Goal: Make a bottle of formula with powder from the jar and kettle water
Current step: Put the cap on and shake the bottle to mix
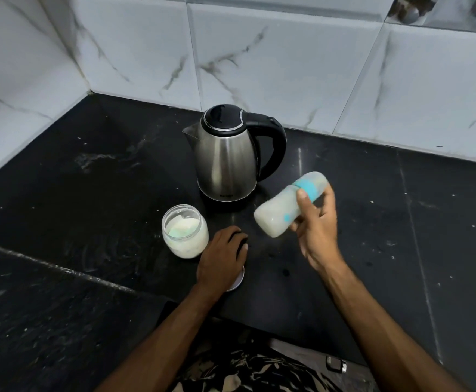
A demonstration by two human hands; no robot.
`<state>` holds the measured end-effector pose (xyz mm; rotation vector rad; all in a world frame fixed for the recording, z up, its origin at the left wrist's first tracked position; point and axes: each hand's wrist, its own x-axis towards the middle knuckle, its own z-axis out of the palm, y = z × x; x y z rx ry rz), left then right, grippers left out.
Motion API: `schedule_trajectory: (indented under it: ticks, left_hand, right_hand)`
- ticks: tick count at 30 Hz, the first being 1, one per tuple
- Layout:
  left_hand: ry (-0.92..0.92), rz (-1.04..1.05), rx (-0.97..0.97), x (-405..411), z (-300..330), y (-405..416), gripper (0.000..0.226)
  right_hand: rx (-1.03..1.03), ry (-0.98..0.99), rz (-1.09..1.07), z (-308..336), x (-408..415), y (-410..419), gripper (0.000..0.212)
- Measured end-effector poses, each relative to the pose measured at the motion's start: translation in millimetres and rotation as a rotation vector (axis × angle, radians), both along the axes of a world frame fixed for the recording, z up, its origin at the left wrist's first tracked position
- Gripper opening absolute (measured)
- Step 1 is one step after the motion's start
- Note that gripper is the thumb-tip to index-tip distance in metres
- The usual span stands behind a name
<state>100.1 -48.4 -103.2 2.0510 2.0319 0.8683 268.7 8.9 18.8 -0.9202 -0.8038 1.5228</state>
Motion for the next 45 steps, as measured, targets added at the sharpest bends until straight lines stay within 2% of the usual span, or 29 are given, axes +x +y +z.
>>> schedule_trajectory:
  ticks: [2, 4, 6, 7, 10, 12, 14, 17, 19, 21, 23, 26, 28, 30, 32, 34, 36, 39, 40, 41, 43, 45]
  left_hand:
    - [-0.014, -0.012, 0.034, 1.2, 4.0, -0.9, 0.032]
    - [-0.122, -0.024, 0.044, -0.9, 1.8, -3.6, 0.035]
    - [-0.208, -0.046, -0.020, -2.4, 2.3, -5.5, 0.049]
    - [-0.195, -0.032, -0.019, -1.5, 2.6, -5.3, 0.048]
    - [-0.033, 0.012, 0.022, 0.7, -0.2, -1.9, 0.028]
    - [-0.010, 0.010, 0.015, 0.8, -1.2, -0.2, 0.030]
    - [-0.006, 0.015, 0.006, -2.2, -7.0, 0.3, 0.030]
    - [0.059, -0.045, -0.058, -5.5, -11.0, 1.0, 0.045]
    - [0.042, -0.015, -0.038, -3.9, -9.3, 0.7, 0.040]
    - [0.019, 0.022, 0.010, -1.4, -6.9, 0.7, 0.028]
    - [0.020, 0.019, 0.022, 0.5, -3.6, 1.1, 0.029]
    - [0.007, -0.010, 0.002, -3.1, -8.8, 1.1, 0.034]
    - [0.048, -0.057, -0.049, -5.4, -10.3, 0.5, 0.043]
    - [0.049, -0.022, -0.028, -4.5, -10.1, 0.0, 0.040]
    - [0.037, 0.018, 0.009, -2.4, -9.5, 1.2, 0.028]
    - [0.037, 0.019, 0.020, -0.9, -8.1, 2.1, 0.028]
    - [0.019, 0.016, 0.028, -2.2, -10.7, 2.0, 0.028]
    - [0.054, -0.068, -0.058, -6.4, -13.1, 0.9, 0.044]
    - [0.069, -0.067, -0.061, -6.0, -13.4, 0.8, 0.044]
    - [0.062, -0.039, -0.039, -5.0, -13.3, 0.8, 0.040]
    - [0.033, 0.018, 0.026, -2.4, -11.7, 1.8, 0.031]
    - [0.035, 0.025, 0.052, -0.1, -9.4, 1.6, 0.031]
  right_hand:
    - [0.003, 0.017, 0.017, -1.5, -3.0, -3.4, 0.070]
    - [0.052, -0.125, 0.209, -3.8, -6.3, -19.1, 0.070]
    - [0.107, -0.250, 0.397, -5.3, -6.2, -28.8, 0.073]
    - [0.115, -0.244, 0.382, -5.3, -5.3, -26.2, 0.072]
    - [0.040, -0.048, 0.073, -0.5, -2.0, -4.8, 0.066]
    - [0.001, 0.055, -0.034, -3.3, -0.3, 3.3, 0.068]
    - [-0.012, 0.014, 0.063, -8.8, -0.6, -6.3, 0.075]
    - [0.047, -0.226, 0.347, -14.4, -0.1, -26.8, 0.077]
    - [0.064, -0.219, 0.249, -13.0, 2.2, -19.8, 0.071]
    - [0.029, -0.074, 0.046, -7.2, 6.4, -4.9, 0.063]
    - [0.011, 0.022, -0.033, -7.9, 6.4, 1.9, 0.062]
    - [-0.005, -0.077, 0.195, -16.6, 1.7, -17.5, 0.083]
    - [0.036, -0.231, 0.370, -19.2, 1.4, -26.9, 0.080]
    - [0.065, -0.220, 0.291, -16.5, 3.3, -19.4, 0.077]
    - [0.025, -0.073, 0.086, -10.7, 5.6, -4.9, 0.074]
    - [-0.024, 0.042, -0.032, -9.9, 4.1, 2.7, 0.062]
    - [-0.023, 0.007, 0.060, -13.6, 1.0, -7.4, 0.060]
    - [0.040, -0.210, 0.410, -17.7, 0.1, -29.4, 0.070]
    - [0.060, -0.249, 0.434, -19.6, 2.4, -29.3, 0.072]
    - [0.064, -0.231, 0.375, -19.8, 3.5, -25.2, 0.070]
    - [-0.022, -0.065, 0.127, -16.7, 5.3, -11.5, 0.064]
    - [-0.096, 0.078, -0.044, -16.6, 4.0, -0.2, 0.065]
